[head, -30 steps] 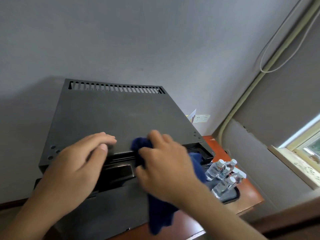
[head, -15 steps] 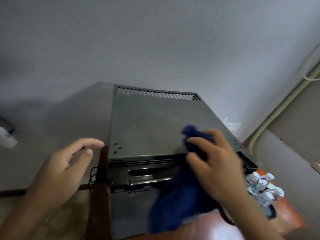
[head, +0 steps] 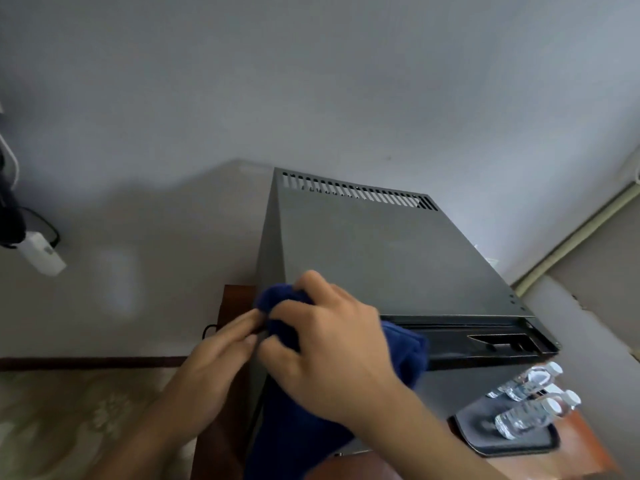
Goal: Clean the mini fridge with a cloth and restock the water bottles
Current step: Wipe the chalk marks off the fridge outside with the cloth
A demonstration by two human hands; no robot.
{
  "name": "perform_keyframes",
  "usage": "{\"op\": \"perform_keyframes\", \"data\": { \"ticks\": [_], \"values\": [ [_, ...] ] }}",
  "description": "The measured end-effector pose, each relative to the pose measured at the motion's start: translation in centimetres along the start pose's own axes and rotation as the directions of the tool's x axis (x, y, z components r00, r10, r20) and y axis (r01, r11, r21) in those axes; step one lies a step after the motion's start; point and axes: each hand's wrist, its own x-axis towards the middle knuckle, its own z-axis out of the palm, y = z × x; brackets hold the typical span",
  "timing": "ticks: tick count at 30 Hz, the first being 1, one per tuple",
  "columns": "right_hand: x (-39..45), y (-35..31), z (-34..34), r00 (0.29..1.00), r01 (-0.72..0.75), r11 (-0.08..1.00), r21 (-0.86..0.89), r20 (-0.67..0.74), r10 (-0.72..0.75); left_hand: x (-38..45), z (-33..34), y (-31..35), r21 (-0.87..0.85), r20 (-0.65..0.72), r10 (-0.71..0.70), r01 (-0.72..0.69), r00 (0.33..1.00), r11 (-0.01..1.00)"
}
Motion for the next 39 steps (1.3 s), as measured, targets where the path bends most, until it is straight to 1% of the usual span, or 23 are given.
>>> {"op": "perform_keyframes", "data": {
  "ticks": [1,3,4,6,7,9,10,11,13,15,17,19,21,22,24,26,28,30,32,33,34,36,39],
  "values": [
    [0.5,-0.7,0.3,0.999,0.038,0.999,0.028,0.024,-0.039,-0.2,-0.3,-1.2,0.035,0.036,0.022,-0.024,0.999,0.999],
    [0.8,-1.5,0.7,0.997,0.071,0.997,0.029,0.031,-0.072,-0.2,-0.5,-1.9,0.099,-0.018,0.029,-0.027,0.999,0.995],
    [0.6,-1.4,0.8,0.998,0.057,0.998,0.016,0.011,-0.057,0.2,-0.5,-1.1,0.089,-0.051,0.034,-0.029,0.998,0.996],
    [0.1,-0.6,0.3,0.999,-0.02,1.0,0.008,-0.025,0.02,0.9,-0.3,1.4,-0.017,-0.081,0.074,-0.076,0.994,0.997],
    [-0.2,0.3,-0.1,0.996,-0.077,0.997,0.011,-0.041,0.077,1.1,-0.3,2.1,0.087,-0.064,0.152,-0.146,0.986,0.985],
    [-1.3,3.5,-1.2,0.968,-0.24,0.97,-0.031,-0.083,0.236,1.1,-0.2,3.1,0.337,0.005,0.37,-0.35,0.929,0.874],
    [-1.8,5.7,-1.9,0.94,-0.332,0.941,-0.068,-0.102,0.325,1.4,0.2,3.5,0.418,0.042,0.466,-0.439,0.884,0.795],
    [-2.5,8.2,-2.7,0.902,-0.427,0.899,-0.098,-0.12,0.415,1.6,0.8,4.1,0.455,0.089,0.524,-0.503,0.847,0.735],
    [-4.2,14.5,-4.3,0.805,-0.591,0.799,-0.112,-0.127,0.579,2.0,2.6,5.3,0.478,0.194,0.577,-0.59,0.794,0.651],
    [-6.3,20.2,-6.1,0.691,-0.722,0.685,-0.1,-0.146,0.708,2.2,4.3,5.7,0.522,0.294,0.587,-0.641,0.754,0.563],
    [-8.4,24.1,-7.3,0.599,-0.799,0.595,-0.087,-0.214,0.772,2.6,5.5,5.4,0.616,0.364,0.565,-0.647,0.74,0.449],
    [-9.4,26.0,-7.8,0.554,-0.827,0.559,-0.057,-0.251,0.794,2.9,6.0,4.9,0.681,0.385,0.548,-0.63,0.742,0.374],
    [-9.3,26.8,-8.2,0.554,-0.823,0.568,-0.009,-0.234,0.799,2.8,6.0,4.6,0.694,0.358,0.547,-0.607,0.757,0.386],
    [-9.0,27.1,-8.5,0.546,-0.82,0.57,0.051,-0.227,0.807,2.9,6.0,4.5,0.702,0.337,0.559,-0.598,0.758,0.387],
    [-8.9,27.3,-9.1,0.475,-0.826,0.514,0.233,-0.203,0.856,2.8,6.0,4.2,0.728,0.321,0.565,-0.58,0.76,0.366],
    [-10.3,27.5,-9.0,0.391,-0.822,0.444,0.357,-0.213,0.895,2.7,6.1,4.1,0.746,0.31,0.552,-0.558,0.774,0.363],
    [-12.7,27.1,-8.3,0.313,-0.809,0.382,0.447,-0.222,0.923,2.7,6.2,4.0,0.767,0.292,0.551,-0.535,0.782,0.354],
    [-15.9,26.5,-7.0,0.257,-0.84,0.294,0.455,-0.143,0.956,2.7,6.3,3.9,0.787,0.269,0.55,-0.51,0.791,0.348],
    [-20.0,25.5,-4.8,0.256,-0.89,0.227,0.395,0.021,0.966,2.7,6.5,3.9,0.805,0.228,0.558,-0.477,0.798,0.353],
    [-22.2,24.6,-3.4,0.265,-0.888,0.208,0.411,0.086,0.96,2.6,6.6,4.0,0.815,0.217,0.557,-0.463,0.801,0.348],
    [-24.3,23.7,-2.1,0.272,-0.875,0.197,0.443,0.113,0.956,2.6,6.7,3.9,0.824,0.212,0.553,-0.452,0.805,0.342],
    [-27.8,22.2,-0.4,0.275,-0.844,0.194,0.5,0.091,0.957,2.6,7.0,3.8,0.845,0.197,0.539,-0.421,0.819,0.331],
    [-30.7,21.7,0.5,0.31,-0.791,0.21,0.574,0.081,0.947,2.3,7.7,4.1,0.871,0.188,0.498,-0.378,0.847,0.314]
  ]
}}
